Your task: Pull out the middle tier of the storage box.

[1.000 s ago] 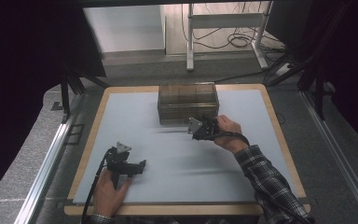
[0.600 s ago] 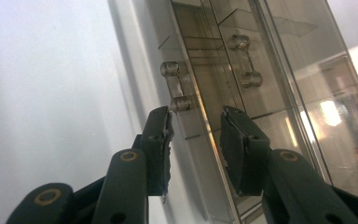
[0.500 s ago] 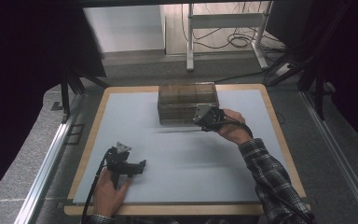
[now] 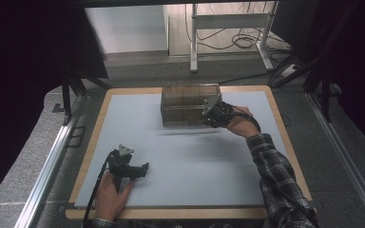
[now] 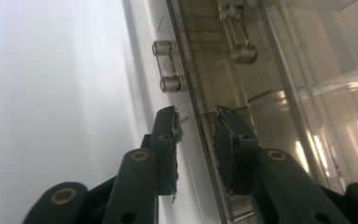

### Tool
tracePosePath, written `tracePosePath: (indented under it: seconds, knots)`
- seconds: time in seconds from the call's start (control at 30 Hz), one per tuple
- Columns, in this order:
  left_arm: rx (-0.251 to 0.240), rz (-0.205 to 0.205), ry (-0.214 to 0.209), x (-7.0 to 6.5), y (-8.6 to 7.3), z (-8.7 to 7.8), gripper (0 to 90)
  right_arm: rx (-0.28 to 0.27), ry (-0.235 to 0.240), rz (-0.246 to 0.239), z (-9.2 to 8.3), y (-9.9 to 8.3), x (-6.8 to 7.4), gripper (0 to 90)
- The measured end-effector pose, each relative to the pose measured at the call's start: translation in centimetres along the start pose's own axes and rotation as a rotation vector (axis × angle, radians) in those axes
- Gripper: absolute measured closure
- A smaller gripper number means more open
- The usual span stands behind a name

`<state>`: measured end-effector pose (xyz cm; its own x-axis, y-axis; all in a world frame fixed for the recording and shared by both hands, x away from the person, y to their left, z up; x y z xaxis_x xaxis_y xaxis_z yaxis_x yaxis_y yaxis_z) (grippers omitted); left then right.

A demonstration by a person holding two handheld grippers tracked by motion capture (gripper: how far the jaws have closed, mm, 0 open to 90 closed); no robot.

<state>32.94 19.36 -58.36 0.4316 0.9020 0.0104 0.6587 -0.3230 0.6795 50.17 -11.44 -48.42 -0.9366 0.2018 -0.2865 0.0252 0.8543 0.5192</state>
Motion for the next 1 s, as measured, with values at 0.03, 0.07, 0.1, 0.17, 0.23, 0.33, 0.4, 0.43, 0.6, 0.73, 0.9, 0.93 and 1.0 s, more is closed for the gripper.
tracePosePath:
  seconds: [0.03, 0.07, 0.1, 0.17, 0.23, 0.33, 0.4, 0.43, 0.6, 0.73, 0.9, 0.93, 1.0]
  knots:
    - [0.0, 0.0, 0.0, 0.0, 0.0, 0.0, 0.0, 0.004, 0.02, 0.007, 0.2, -0.1, -0.1, 71.2]
    - [0.0, 0.0, 0.0, 0.0, 0.0, 0.0, 0.0, 0.012, 0.028, 0.007, 0.3, -0.3, -0.3, 71.7]
    - [0.0, 0.0, 0.0, 0.0, 0.0, 0.0, 0.0, 0.015, 0.052, 0.011, 0.6, -0.4, -0.5, 72.2]
    - [0.0, 0.0, 0.0, 0.0, 0.0, 0.0, 0.0, 0.022, 0.068, 0.016, 0.8, -0.6, -0.7, 73.7]
    - [0.0, 0.0, 0.0, 0.0, 0.0, 0.0, 0.0, 0.022, 0.086, 0.021, 0.9, -0.8, -1.0, 75.5]
    - [0.0, 0.0, 0.0, 0.0, 0.0, 0.0, 0.0, 0.025, 0.127, 0.035, 1.2, -1.1, -1.6, 79.5]
    - [0.0, 0.0, 0.0, 0.0, 0.0, 0.0, 0.0, 0.03, 0.13, 0.034, 1.2, -1.2, -1.8, 80.4]
    - [0.0, 0.0, 0.0, 0.0, 0.0, 0.0, 0.0, 0.029, 0.153, 0.035, 1.3, -1.3, -1.9, 81.0]
    - [0.0, 0.0, 0.0, 0.0, 0.0, 0.0, 0.0, 0.024, 0.193, 0.011, 1.2, -1.2, -2.1, 84.4]
    - [0.0, 0.0, 0.0, 0.0, 0.0, 0.0, 0.0, 0.035, 0.23, 0.003, 1.3, -1.1, -1.8, 86.3]
    - [-0.001, 0.0, 0.0, 0.0, 0.0, 0.0, 0.0, 0.039, 0.244, -0.01, 1.2, -1.1, -1.4, 87.1]
    - [0.0, 0.0, 0.0, 0.0, 0.0, 0.0, 0.0, 0.043, 0.24, -0.016, 1.1, -1.2, -1.4, 87.0]
    - [0.0, 0.0, 0.0, 0.0, 0.0, 0.0, 0.0, 0.04, 0.25, -0.021, 1.0, -1.2, -1.2, 87.2]
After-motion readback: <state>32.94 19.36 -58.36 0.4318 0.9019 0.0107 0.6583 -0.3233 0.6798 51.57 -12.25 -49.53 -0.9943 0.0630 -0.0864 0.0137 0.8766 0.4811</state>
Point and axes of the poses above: each handheld gripper's, and its own axes: z roughly forward along the jaws, y roughly out of its top, x roughly to its left, the point moved 4 cm from there along z, roughly forward along the jaws, and after that the axes turned 6 degrees about z, right-handed, at the moved point
